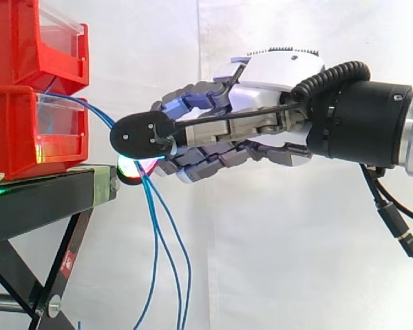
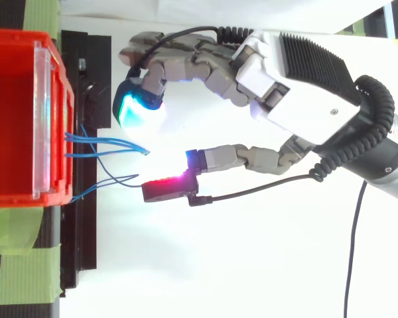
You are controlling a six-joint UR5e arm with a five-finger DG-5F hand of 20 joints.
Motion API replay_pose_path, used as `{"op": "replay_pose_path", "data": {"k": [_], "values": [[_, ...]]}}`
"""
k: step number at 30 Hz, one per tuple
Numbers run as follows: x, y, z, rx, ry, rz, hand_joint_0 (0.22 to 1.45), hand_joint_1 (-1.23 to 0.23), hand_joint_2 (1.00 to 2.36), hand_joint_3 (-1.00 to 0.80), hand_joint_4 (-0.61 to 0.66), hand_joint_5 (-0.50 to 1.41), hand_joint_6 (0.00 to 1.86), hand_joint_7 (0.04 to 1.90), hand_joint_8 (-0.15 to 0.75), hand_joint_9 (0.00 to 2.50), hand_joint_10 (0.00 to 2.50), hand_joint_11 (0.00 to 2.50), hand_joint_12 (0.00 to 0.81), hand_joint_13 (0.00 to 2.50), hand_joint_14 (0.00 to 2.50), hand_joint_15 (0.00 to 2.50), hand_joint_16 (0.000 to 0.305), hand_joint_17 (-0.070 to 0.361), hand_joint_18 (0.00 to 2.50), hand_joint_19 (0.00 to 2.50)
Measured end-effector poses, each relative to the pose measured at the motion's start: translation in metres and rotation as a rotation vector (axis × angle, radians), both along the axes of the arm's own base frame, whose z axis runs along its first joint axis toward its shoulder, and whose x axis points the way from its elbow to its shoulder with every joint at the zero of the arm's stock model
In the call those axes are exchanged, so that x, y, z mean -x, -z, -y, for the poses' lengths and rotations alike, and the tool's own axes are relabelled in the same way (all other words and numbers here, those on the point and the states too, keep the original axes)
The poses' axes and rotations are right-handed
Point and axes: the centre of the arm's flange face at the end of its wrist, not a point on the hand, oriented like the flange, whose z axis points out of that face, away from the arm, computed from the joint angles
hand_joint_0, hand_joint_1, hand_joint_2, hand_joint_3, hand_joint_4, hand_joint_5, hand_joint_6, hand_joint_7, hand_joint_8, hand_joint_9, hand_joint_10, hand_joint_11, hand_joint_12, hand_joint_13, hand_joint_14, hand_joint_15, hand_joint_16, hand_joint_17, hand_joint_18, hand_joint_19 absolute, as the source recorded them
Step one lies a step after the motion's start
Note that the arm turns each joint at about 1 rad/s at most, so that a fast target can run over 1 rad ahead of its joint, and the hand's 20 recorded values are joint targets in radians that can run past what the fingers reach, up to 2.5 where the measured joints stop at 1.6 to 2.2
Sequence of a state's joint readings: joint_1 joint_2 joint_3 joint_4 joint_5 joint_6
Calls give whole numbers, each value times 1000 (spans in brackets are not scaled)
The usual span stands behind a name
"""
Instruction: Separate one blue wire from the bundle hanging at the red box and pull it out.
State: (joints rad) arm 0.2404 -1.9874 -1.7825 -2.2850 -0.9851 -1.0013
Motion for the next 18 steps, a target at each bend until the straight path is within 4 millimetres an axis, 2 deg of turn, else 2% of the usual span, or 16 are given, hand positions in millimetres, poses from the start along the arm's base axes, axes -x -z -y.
{"op": "replay_pose_path", "data": {"k": [9,18], "values": [[-4,12,-1,17,2,-2,567,-692,1005,-432,244,-124,611,1114,334,536,4,130,411,435,5,181,53,119,489,172],[-6,12,-4,5,-2,15,570,-687,1006,-429,244,-124,617,1104,334,537,4,127,410,441,5,188,53,119,501,181]]}}
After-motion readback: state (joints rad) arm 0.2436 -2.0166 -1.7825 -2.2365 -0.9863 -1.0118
